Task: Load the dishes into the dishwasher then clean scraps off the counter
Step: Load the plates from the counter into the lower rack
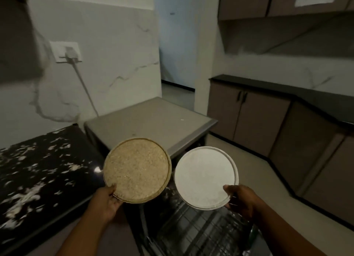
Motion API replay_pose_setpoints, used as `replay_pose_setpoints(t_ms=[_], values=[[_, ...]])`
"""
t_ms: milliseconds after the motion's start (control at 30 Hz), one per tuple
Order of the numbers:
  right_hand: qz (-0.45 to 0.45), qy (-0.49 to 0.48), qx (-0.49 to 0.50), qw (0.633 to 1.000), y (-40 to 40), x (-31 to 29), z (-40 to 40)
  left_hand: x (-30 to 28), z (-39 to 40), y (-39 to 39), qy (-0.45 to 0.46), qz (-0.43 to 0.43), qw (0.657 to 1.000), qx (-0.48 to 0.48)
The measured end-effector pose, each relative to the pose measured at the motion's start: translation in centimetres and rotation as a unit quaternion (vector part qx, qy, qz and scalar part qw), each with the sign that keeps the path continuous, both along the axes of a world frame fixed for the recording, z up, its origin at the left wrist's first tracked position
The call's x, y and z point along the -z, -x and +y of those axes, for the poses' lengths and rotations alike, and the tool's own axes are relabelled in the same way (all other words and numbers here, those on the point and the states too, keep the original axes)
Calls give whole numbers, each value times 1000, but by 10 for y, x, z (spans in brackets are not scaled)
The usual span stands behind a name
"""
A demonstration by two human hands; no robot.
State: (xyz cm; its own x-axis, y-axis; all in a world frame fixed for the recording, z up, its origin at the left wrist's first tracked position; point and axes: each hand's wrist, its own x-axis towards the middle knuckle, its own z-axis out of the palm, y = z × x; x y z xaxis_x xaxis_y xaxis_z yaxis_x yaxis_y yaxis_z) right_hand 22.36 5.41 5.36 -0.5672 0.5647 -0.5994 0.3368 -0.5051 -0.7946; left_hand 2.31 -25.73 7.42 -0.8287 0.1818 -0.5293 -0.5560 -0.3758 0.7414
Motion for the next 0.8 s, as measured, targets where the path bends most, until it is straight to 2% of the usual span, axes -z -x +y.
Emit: replay_pose_setpoints(t_ms=[167,267,367,433,567,667,800], values=[[-57,-21,76,995,2,35,13,35,51,20,149,98,976,125],[-113,-67,102,986,23,60,7,51,76,34,253,199,932,164],[-193,-147,92,966,46,77,2,72,101,47,335,321,855,231],[-214,-180,68,958,56,92,0,88,114,51,356,385,807,271],[-241,-217,80,943,57,134,1,147,133,57,320,475,709,411],[-296,-222,60,927,51,180,12,197,147,65,312,547,611,481],[-316,-215,98,919,54,257,28,262,166,72,312,602,527,512]])
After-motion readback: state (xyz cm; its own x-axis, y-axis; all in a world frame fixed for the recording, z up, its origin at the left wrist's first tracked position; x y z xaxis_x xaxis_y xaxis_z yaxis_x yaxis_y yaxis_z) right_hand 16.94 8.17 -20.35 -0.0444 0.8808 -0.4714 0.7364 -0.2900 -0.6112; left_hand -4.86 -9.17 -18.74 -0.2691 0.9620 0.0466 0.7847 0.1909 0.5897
